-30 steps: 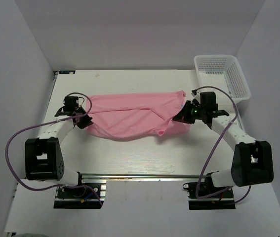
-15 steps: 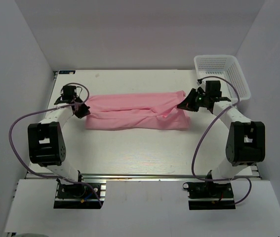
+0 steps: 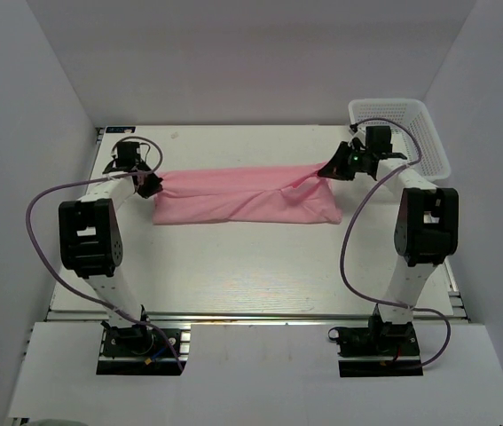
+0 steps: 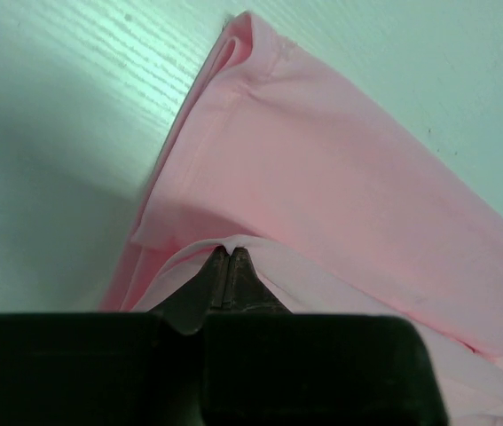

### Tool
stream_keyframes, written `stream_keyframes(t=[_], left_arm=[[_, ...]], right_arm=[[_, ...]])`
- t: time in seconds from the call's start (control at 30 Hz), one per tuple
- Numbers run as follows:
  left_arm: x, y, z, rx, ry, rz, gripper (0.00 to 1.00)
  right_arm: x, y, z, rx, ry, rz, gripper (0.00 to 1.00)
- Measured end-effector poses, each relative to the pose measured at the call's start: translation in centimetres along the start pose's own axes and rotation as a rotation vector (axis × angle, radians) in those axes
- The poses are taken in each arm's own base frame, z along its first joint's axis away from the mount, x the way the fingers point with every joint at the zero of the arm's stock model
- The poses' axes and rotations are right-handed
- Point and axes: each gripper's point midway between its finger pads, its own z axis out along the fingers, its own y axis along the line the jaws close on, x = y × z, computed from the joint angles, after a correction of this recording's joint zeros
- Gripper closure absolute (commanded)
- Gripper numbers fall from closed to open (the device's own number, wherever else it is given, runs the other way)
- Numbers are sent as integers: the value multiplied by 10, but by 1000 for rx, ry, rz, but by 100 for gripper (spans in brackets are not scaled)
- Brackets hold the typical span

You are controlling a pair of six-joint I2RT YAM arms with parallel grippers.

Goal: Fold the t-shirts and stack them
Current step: Fold the other side of the tshirt into a rectangle

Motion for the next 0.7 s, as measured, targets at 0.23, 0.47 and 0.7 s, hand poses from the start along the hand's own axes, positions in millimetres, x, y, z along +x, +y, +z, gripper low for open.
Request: stream_keyframes(t=[0.23,0.47,0.7], left_arm=[[-1,5,25,-44,22,1,65],[-26,-5,21,-50,-34,-3,0],[-70,-44,-14,68,-177,41,0]], right_arm=[[-14,-25,33,24,45,-20,91],[-23,-42,46,88,64,-51,10],[-21,-2,12,81,17,-185,10]])
